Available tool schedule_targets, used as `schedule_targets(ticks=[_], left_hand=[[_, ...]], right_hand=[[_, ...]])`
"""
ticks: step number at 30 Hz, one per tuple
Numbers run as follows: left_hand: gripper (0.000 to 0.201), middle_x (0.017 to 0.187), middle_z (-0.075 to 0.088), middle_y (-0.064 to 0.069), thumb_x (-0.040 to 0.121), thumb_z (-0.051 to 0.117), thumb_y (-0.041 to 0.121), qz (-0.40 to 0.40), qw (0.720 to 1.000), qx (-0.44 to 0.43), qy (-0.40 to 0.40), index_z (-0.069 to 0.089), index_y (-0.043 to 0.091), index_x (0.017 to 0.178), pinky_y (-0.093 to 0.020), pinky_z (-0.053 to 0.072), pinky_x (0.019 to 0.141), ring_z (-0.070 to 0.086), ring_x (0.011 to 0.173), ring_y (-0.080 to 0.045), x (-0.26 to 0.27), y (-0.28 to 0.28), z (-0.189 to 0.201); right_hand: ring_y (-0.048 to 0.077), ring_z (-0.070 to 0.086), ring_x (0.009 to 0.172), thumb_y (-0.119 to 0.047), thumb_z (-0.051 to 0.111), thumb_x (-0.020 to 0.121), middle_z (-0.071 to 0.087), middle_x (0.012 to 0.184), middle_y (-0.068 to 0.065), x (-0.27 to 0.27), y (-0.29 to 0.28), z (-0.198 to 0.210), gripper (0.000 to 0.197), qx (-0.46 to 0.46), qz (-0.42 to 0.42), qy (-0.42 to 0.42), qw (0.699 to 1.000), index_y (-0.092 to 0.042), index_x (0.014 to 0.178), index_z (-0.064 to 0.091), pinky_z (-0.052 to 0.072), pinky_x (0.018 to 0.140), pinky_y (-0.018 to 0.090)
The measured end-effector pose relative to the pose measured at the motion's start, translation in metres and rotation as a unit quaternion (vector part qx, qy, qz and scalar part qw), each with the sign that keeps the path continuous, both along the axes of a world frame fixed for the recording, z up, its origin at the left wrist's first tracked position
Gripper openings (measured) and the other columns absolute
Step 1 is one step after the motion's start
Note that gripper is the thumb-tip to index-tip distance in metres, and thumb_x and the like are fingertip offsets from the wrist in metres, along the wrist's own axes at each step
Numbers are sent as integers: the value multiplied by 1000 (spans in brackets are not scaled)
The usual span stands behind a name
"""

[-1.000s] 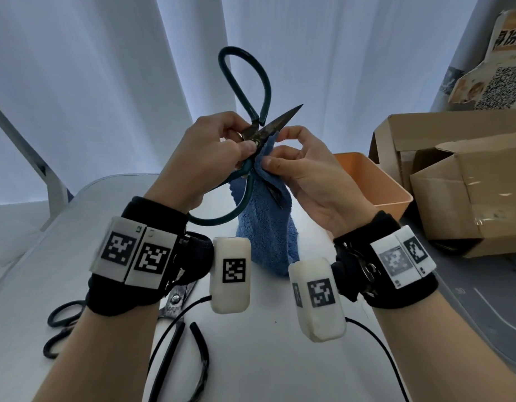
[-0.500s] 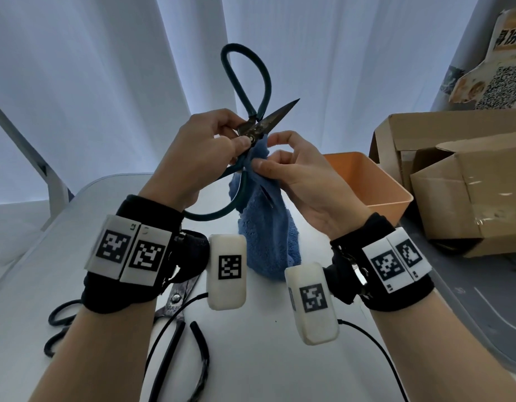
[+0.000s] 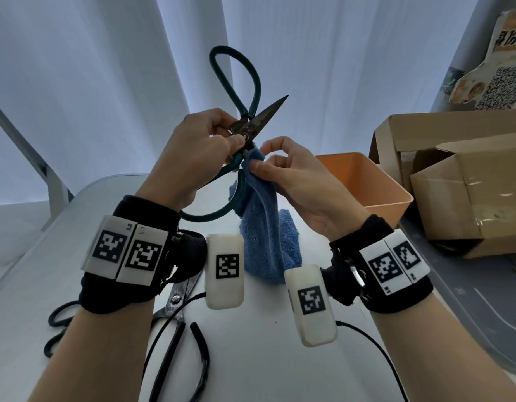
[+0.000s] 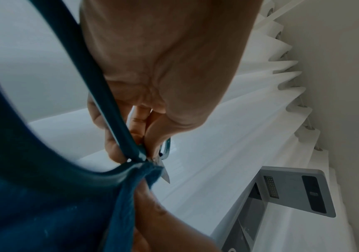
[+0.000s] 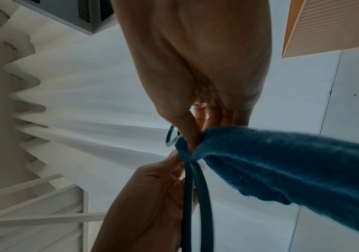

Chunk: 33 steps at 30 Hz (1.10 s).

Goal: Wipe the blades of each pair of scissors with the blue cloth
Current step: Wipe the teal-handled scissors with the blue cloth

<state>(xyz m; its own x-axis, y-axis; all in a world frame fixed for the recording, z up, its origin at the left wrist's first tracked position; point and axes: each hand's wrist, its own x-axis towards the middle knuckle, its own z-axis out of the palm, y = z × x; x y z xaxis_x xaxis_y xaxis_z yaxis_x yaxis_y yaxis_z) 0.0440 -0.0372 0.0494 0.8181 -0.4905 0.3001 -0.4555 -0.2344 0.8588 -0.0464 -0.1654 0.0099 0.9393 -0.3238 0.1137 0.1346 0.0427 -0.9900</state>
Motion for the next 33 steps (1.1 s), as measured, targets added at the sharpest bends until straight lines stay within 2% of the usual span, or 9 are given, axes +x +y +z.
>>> schedule_targets(ticks=[4, 6, 10, 14, 16, 19, 22, 28, 33], left_hand=[[11, 72, 58, 6, 94, 63, 10, -4, 1000, 4, -7, 69, 16, 101, -7, 40, 50, 56, 64, -8, -2, -2, -1], [11, 70, 58, 7, 94, 63, 11, -6, 1000, 6, -9, 69, 17, 100, -8, 40, 52, 56, 64, -7, -3, -3, -1], [10, 59, 58, 16, 94, 62, 10, -2, 1000, -3, 5, 69, 14, 100, -11, 40, 55, 55, 57, 0, -1, 0, 0], [11, 62, 59, 13, 94, 62, 10, -1, 1000, -2, 10, 69, 14, 101, -16, 40, 60, 56, 60, -5, 0, 2, 1], [11, 63, 59, 12, 94, 62, 9, -3, 1000, -4, 11, 69, 14, 102, -16, 40, 60, 57, 60, -5, -1, 1, 1], [11, 62, 60, 14, 94, 62, 10, 2, 1000, -5, 10, 69, 15, 101, -15, 40, 59, 57, 58, -1, -2, 0, 1], [10, 68, 64, 11, 95, 61, 11, 10, 1000, -12, 15, 68, 16, 99, -13, 40, 58, 58, 59, -1, 0, 3, 2], [10, 75, 66, 4, 95, 61, 10, 17, 1000, -14, 13, 68, 18, 96, -11, 41, 54, 58, 59, -3, 1, 4, 3], [10, 68, 64, 10, 96, 60, 9, 21, 999, -28, 6, 67, 16, 96, -10, 41, 54, 58, 55, 2, 1, 5, 4]], right_hand=[[27, 63, 88, 13, 59, 89, 63, 86, 11, -3, -4, 2, 33, 7, 33, -11, 999, -6, 115, 53, 53, 96, 44], [26, 63, 86, 10, 62, 90, 62, 82, 8, -3, -5, 2, 30, -6, 26, -2, 1000, -7, 113, 54, 53, 95, 43], [25, 56, 83, -8, 65, 94, 56, 77, 8, -1, -1, 0, 17, -24, 3, 3, 1000, -10, 105, 52, 47, 85, 40], [23, 57, 79, 8, 60, 92, 54, 76, 7, -3, -4, 0, 28, -22, 43, -4, 999, -9, 111, 52, 51, 83, 35], [21, 58, 76, 11, 60, 91, 53, 75, 6, -5, -6, 1, 30, -24, 49, -2, 999, -9, 112, 52, 52, 80, 31], [26, 51, 80, 2, 64, 92, 50, 70, 2, -3, -6, -1, 21, -38, 23, 3, 999, -10, 104, 51, 45, 85, 38], [26, 50, 84, -5, 64, 95, 50, 70, 3, -2, -2, -2, 17, -36, 16, -2, 999, -10, 102, 50, 43, 86, 40], [22, 51, 79, 11, 62, 89, 52, 75, 3, -4, -5, 0, 28, -33, 37, -2, 999, -10, 106, 52, 45, 87, 37], [22, 55, 82, -5, 63, 96, 58, 72, -1, -2, -4, -2, 15, -34, 26, 5, 999, -12, 100, 50, 44, 85, 36]])
